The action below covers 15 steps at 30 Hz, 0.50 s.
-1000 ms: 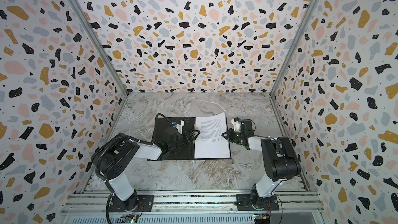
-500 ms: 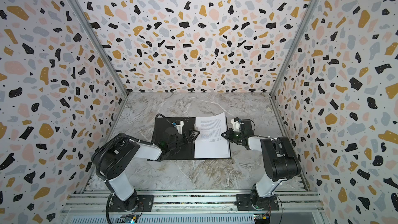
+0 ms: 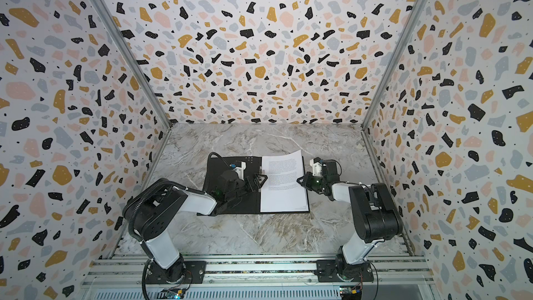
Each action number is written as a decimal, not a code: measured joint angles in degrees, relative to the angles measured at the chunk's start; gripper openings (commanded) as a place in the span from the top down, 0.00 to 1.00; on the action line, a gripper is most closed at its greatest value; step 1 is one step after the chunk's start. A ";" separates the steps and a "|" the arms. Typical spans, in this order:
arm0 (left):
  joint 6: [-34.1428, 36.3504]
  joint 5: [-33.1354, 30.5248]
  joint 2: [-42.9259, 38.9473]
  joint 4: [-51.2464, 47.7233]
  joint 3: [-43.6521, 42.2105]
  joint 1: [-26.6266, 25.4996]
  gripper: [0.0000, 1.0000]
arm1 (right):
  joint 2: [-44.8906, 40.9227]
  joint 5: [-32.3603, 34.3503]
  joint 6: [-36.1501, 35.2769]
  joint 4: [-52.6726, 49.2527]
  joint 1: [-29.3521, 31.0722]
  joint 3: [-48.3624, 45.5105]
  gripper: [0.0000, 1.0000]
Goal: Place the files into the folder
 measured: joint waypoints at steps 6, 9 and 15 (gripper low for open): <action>0.00 -0.02 0.00 0.00 -0.04 0.00 0.00 | 0.00 0.31 -0.11 -0.28 0.02 0.00 0.71; 0.00 0.00 0.00 0.00 -0.09 0.00 0.00 | 0.00 0.70 -0.33 -0.61 0.02 0.00 0.59; 0.00 0.00 0.00 -0.09 -0.09 0.04 0.00 | -1.27 2.19 -0.96 -3.48 0.02 0.00 0.43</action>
